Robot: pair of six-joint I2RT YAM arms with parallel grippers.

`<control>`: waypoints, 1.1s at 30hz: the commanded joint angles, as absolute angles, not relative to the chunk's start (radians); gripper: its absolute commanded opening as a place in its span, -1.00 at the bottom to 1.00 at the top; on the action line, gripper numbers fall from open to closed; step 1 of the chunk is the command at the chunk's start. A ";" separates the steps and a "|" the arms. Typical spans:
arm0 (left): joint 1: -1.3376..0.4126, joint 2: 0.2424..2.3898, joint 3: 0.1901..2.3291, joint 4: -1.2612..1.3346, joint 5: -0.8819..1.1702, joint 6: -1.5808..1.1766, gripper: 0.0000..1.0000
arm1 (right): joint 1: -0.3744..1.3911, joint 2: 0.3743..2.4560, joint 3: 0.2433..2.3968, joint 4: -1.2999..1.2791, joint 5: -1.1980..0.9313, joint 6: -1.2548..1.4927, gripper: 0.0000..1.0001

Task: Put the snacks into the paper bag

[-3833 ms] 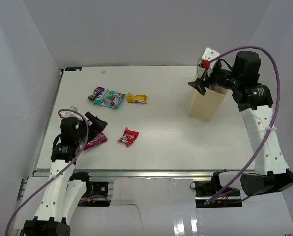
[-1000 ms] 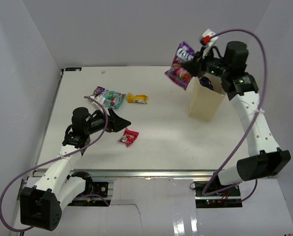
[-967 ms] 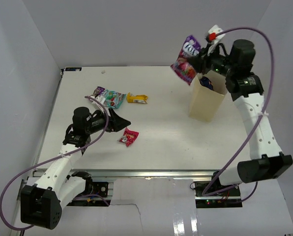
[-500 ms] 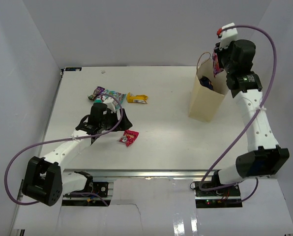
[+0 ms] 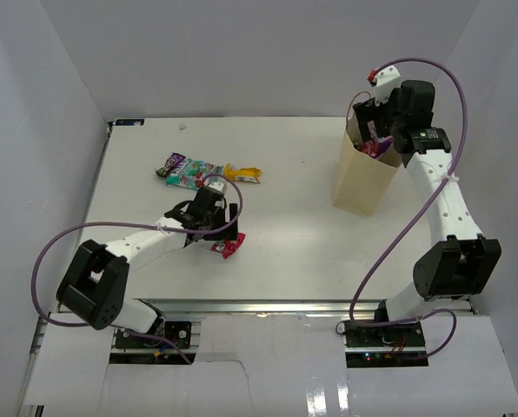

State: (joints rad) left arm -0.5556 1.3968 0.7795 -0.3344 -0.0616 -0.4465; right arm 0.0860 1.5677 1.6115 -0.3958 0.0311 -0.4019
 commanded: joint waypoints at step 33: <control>-0.640 1.371 0.831 0.271 0.495 -0.784 -0.87 | 0.477 1.296 0.997 -0.253 -0.753 0.216 0.80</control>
State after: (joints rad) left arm -0.6373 1.3815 0.7944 0.1921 0.4545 -0.7437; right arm 0.4461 1.2942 1.0306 -0.4175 -0.7357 -0.0105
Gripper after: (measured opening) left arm 0.199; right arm 0.900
